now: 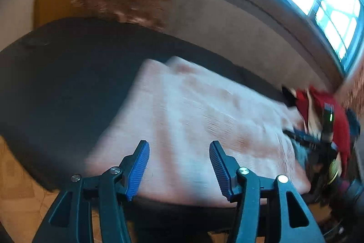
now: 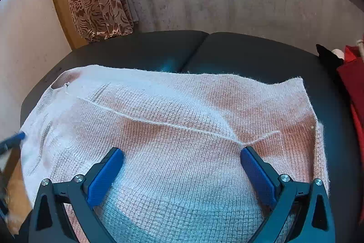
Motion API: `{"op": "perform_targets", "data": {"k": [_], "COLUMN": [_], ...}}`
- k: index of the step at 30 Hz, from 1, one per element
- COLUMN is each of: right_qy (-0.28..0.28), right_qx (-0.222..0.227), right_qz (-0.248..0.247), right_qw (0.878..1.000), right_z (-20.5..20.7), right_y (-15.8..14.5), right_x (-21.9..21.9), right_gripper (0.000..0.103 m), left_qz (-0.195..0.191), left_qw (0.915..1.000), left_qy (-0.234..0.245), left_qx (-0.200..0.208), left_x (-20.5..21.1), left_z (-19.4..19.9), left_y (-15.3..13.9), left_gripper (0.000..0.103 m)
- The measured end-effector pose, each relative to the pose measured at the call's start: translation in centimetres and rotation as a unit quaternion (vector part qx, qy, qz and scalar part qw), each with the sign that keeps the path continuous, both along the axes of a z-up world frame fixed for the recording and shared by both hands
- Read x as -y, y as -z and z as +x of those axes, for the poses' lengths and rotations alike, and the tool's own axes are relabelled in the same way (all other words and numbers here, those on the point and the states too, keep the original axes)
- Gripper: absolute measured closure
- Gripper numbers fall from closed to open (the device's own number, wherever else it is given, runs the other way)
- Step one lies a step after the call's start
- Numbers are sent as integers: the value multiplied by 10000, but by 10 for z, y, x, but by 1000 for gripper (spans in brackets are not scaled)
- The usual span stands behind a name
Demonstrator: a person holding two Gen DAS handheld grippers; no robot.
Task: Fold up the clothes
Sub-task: 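Grasp the spread sweater's edge with the left gripper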
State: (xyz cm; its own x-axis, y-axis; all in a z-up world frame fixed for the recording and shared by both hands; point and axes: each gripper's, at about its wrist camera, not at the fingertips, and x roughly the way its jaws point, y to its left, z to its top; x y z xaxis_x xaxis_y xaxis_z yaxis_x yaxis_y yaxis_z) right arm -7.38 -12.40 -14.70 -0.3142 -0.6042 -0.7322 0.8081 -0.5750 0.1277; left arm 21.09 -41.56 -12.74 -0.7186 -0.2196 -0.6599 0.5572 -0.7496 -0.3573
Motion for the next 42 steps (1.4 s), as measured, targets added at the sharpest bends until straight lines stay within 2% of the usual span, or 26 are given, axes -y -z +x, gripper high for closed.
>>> {"op": "perform_targets", "data": {"k": [2,4,8,13,15,16,19,22,25,28,29,32,34,36,39,42], "right_qy": [2,3,1,2,3,2,3,2,-2,-4,0,1,1,2,6,3], "right_qx": [-5,-11,-1,17,17,25,33,34,35,25,20,23,21,15,7,9], "right_qz": [-20,-43,-80,-107,-113,-120,-131,-142,-154,-150,-143,-142,-140,-136,-135,-142], "right_qw": [10000,10000,10000,9999,9999,9999,9999,9999,9999,9999,9999,9999,9999,9999,9999,9999], "right_z": [-1,4,4,3,3,2,2,3,2,1,2,1,1,1,2,2], "right_y": [0,-1,-1,1,2,3,4,5,6,7,7,5,4,4,4,3], "right_x": [-1,-3,-6,-3,-2,-2,-1,-1,0,0,0,0,0,2,2,1], "right_gripper": [0,0,0,0,0,0,0,0,0,0,0,0,0,0,0,0], "left_qz": [-81,-130,-100,-128,-136,-126,-96,-362,-176,167,238,-135,-290,-400,-531,-601], "left_qw": [9999,9997,9987,9974,9968,9965,9967,9936,9926,9952,9961,9985,9994,9989,9963,9931], "left_qy": [-103,7,359,496,528,464,525,525,288,75,31,-62,38,263,668,962], "left_qx": [51,208,356,497,578,684,607,937,1166,960,845,520,181,28,79,292], "left_x": [19,24,23,20,20,22,20,12,17,22,22,21,16,11,0,-13], "left_z": [24,35,30,7,-1,-3,5,16,27,37,38,35,29,15,-18,-47], "left_y": [0,6,16,20,22,21,8,6,21,24,19,-9,-28,-36,-36,-22], "left_gripper": [45,45,45,47,75,95,98,98,98,96,92,86,81,78,78,78]}}
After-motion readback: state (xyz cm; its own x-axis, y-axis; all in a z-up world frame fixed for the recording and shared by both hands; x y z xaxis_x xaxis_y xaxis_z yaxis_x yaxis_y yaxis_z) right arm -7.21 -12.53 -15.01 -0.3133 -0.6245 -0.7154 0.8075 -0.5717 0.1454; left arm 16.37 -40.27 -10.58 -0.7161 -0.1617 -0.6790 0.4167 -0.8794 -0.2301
